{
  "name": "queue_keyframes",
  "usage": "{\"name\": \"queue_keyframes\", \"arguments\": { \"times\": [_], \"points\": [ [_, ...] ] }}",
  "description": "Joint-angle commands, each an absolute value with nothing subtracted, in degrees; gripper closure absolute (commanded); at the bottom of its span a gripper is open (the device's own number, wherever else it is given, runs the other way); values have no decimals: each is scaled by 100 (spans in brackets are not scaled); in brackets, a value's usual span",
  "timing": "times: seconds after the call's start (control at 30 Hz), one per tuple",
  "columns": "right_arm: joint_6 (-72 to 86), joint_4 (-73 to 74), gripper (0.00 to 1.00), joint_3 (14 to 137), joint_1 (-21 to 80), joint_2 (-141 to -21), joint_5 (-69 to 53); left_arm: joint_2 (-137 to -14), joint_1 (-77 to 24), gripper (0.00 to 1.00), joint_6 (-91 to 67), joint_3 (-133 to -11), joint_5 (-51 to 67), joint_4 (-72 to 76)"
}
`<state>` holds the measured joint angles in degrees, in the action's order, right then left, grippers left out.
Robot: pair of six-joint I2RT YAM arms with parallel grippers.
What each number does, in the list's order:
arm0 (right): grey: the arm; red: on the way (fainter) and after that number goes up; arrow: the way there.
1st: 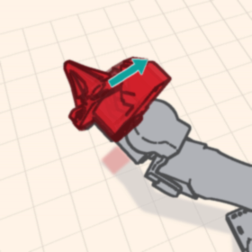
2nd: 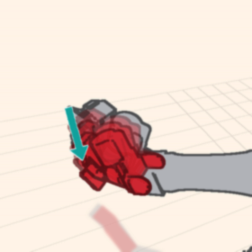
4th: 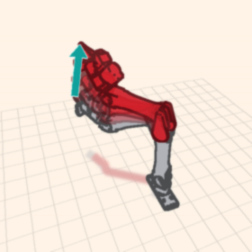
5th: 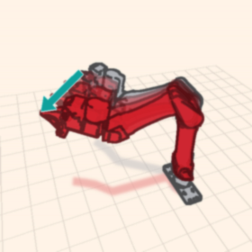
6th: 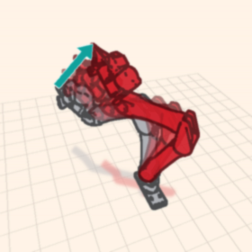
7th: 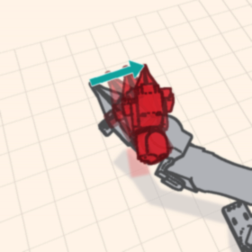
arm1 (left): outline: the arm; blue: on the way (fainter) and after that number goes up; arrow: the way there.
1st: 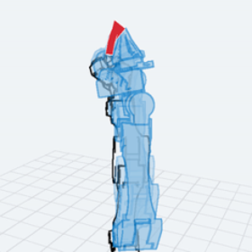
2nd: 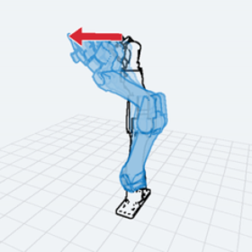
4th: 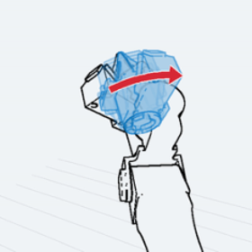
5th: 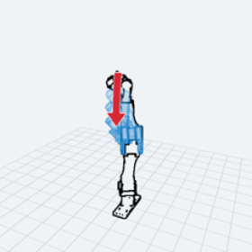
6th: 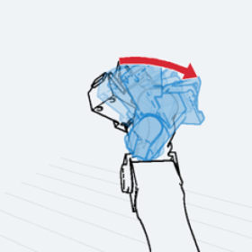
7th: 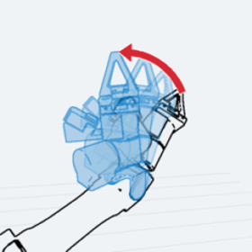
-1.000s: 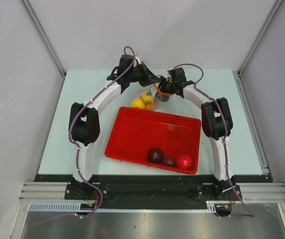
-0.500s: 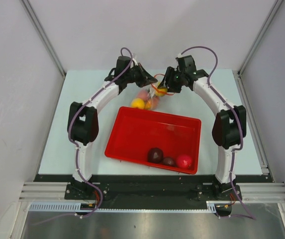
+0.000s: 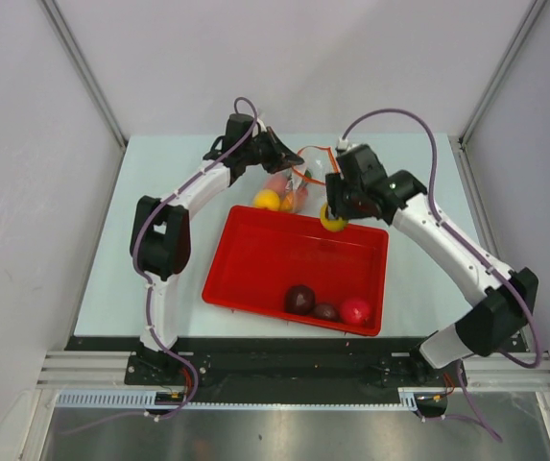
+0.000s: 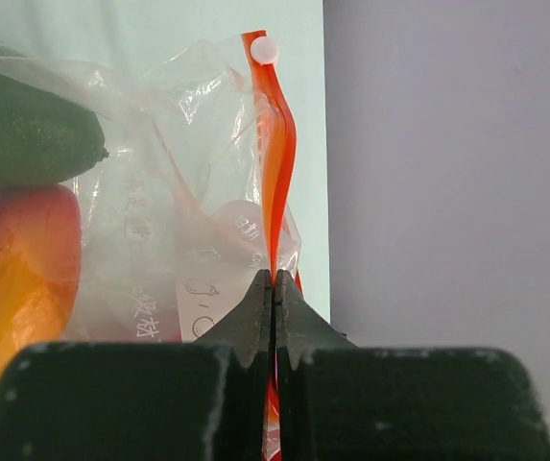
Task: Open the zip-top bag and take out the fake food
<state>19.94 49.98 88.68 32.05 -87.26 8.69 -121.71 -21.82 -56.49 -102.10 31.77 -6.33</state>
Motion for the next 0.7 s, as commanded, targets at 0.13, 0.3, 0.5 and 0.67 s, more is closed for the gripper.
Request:
{"name": "queue_keyframes", "arguments": {
  "times": [0.13,0.3,0.5,0.67],
  "points": [
    [2584,5739,61,7402,3841,-8068,1758,-11812,-2153,100,-5625,-10134,3296,-422],
    [2610,5661,60,6857,3841,-8270,1723,-11786,-2145,100,-5625,-10125,3322,-431],
    [2531,5423,49,6504,3832,-8692,1372,-11795,-2136,100,-5625,-10064,3340,-413],
    [2470,5133,36,6284,3797,-8859,1362,-11777,-2127,100,-5642,-10002,3357,-387]
  ]
}}
